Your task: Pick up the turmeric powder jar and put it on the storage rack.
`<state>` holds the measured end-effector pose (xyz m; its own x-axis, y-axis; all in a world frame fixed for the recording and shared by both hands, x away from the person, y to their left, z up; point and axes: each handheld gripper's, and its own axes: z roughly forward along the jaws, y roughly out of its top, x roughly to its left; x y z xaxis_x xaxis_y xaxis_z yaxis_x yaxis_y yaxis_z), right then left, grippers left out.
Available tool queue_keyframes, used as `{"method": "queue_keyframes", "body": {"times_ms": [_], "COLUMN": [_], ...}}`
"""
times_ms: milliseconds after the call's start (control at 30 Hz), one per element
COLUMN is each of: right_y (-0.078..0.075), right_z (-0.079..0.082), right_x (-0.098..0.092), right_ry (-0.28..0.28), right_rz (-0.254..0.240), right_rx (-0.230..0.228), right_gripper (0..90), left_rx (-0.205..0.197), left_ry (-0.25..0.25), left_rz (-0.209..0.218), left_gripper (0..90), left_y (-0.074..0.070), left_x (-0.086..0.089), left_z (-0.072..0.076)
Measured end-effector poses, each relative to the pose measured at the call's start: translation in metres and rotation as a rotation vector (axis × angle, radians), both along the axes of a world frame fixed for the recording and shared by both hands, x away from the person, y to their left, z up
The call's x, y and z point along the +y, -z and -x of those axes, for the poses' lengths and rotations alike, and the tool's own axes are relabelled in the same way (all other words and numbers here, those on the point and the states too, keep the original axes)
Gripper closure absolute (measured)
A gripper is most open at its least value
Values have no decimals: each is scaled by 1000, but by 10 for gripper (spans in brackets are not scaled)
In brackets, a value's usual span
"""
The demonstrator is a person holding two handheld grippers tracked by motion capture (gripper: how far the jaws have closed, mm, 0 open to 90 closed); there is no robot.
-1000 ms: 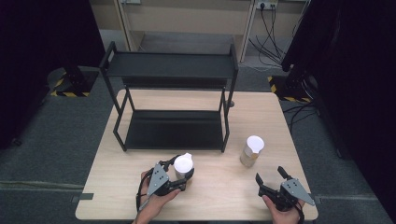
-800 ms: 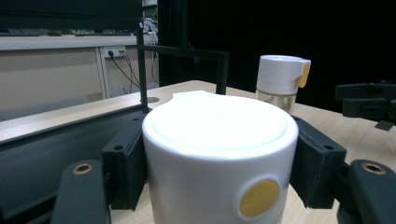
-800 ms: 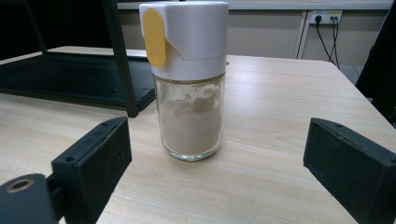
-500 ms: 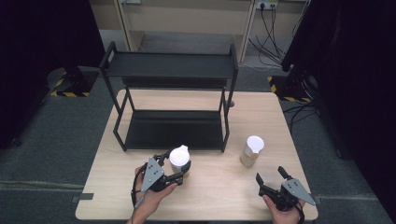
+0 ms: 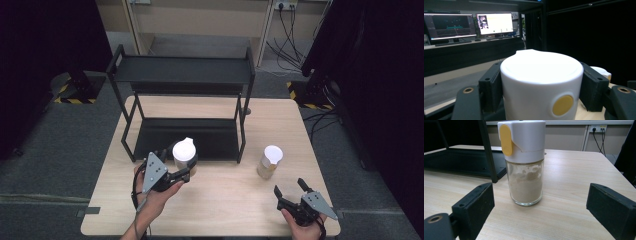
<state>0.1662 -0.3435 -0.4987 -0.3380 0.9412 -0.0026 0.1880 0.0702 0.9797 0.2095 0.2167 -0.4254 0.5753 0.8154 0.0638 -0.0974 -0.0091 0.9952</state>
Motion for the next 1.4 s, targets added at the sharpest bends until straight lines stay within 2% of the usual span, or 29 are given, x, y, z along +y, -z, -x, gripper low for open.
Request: {"method": "queue_keyframes", "body": {"times_ms": [267, 767, 1400], "right_y": [0, 0, -1], "right_z": [0, 0, 0], "right_x": [0, 0, 1], "right_ry": [-1, 0, 3], "right_rz": [-2, 1, 0], "right_rx": [1, 2, 3], "right_gripper": [82, 82, 82], "left_rx": [-19, -42, -74], "left_ry": [-32, -106, -169], "left_rz": [20, 32, 52], "left_gripper": [308, 309, 309], "left_y": [-14, -40, -77], "left_x": [3, 8, 14], "left_z": [-3, -8, -18]}}
